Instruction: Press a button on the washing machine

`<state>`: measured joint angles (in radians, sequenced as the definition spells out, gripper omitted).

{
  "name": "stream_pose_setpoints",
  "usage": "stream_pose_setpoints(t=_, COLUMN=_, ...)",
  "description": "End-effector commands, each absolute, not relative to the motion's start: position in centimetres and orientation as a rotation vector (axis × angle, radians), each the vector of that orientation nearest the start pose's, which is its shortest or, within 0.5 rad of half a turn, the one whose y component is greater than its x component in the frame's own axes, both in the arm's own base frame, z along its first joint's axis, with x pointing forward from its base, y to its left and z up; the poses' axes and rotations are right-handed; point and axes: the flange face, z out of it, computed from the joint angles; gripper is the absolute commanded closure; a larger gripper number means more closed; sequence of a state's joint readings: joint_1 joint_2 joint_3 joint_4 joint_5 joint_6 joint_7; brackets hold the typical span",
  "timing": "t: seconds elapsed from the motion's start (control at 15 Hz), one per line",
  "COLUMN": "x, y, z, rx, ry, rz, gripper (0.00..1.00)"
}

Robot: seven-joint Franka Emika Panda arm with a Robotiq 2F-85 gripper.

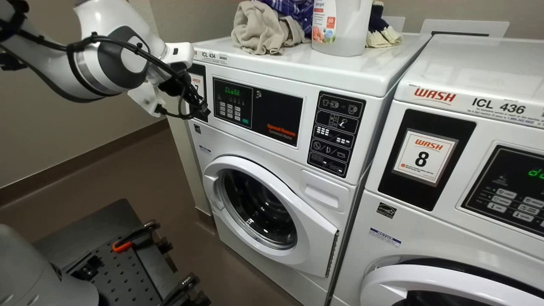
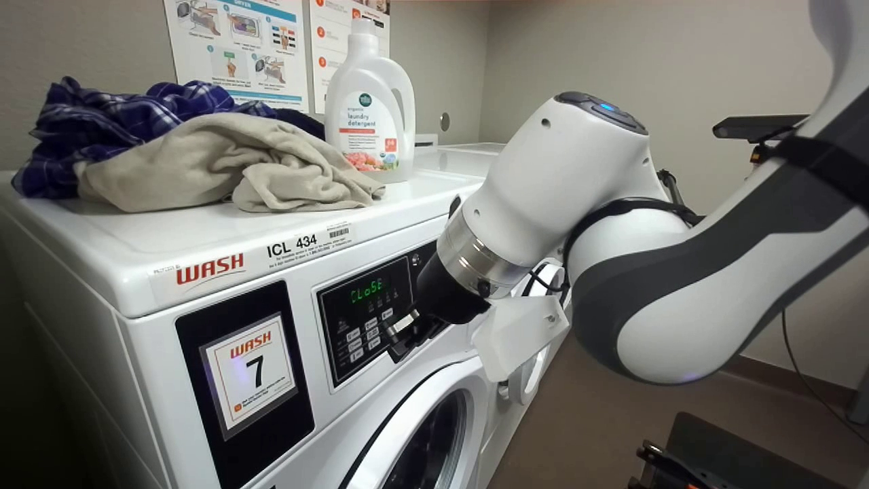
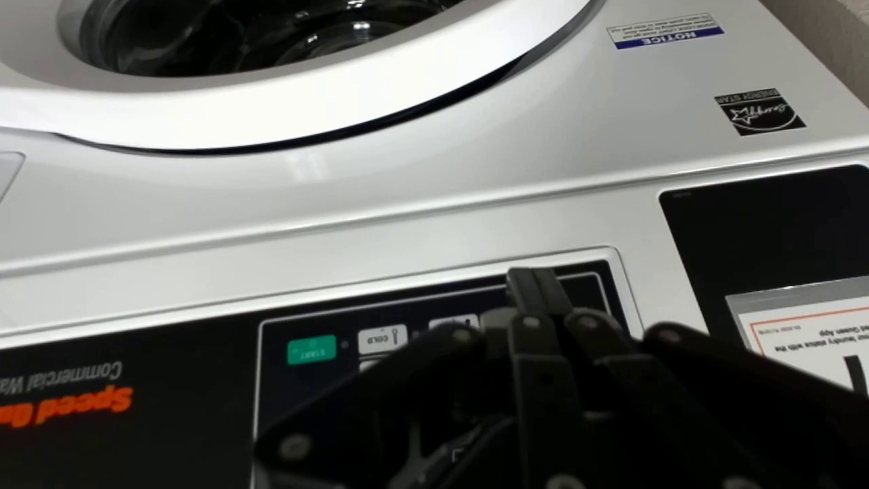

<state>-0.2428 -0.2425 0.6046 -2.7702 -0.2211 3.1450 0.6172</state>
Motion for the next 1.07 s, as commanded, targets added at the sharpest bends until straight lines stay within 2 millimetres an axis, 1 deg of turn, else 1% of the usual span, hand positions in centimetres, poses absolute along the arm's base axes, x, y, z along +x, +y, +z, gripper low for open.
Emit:
stream_pose_setpoints(t=0.0, x=39.0, y=16.3, z=33.7, rx=-2.91, ry=0.012, rz=-0.942, gripper=1.0)
stream_pose_setpoints(t=0.47, x=39.7, y=15.8, z=33.1, rx=-2.904, ry=0.007, rz=-0.991, gripper=1.0)
stream_pose_setpoints(t=0.8, x=40.1, y=17.0, z=32.6, rx=-2.896, ry=-0.033, rz=-1.011, gripper=1.0)
stream_pose_setpoints(t=1.0, x=41.1, y=17.6, z=32.7, rx=-2.897, ry=-0.046, rz=-1.036, gripper=1.0)
